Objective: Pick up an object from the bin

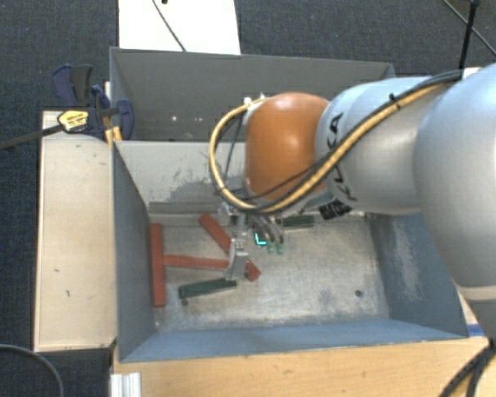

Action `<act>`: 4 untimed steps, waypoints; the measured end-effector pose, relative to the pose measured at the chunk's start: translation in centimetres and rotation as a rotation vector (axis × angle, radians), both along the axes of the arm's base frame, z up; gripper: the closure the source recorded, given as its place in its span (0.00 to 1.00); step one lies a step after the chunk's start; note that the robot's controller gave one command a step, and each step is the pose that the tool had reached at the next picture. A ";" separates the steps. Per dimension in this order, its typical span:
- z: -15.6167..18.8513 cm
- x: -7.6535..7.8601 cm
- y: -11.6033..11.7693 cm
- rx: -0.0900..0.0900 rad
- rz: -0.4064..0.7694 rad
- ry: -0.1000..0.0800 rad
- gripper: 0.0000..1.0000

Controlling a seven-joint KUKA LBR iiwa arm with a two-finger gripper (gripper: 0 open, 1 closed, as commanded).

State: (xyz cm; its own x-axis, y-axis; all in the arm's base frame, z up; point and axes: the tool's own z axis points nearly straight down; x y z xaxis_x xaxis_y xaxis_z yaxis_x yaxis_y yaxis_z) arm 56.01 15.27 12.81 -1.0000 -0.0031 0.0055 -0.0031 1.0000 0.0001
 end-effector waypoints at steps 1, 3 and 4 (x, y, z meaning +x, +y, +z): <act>-5.9 -0.6 0.9 0.002 0.251 -0.004 0.00; 4.2 0.6 -2.0 0.001 0.241 -0.016 1.00; 4.3 1.2 -1.4 0.002 0.277 -0.011 1.00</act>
Offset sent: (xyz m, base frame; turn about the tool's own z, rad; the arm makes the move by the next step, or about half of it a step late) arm -0.0059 0.0085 -0.0581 -0.2509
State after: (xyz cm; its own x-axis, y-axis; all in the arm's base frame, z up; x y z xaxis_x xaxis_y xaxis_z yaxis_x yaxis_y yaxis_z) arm 57.16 13.82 17.10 -0.9610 -0.2763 -0.0061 -0.2764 0.9611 0.0003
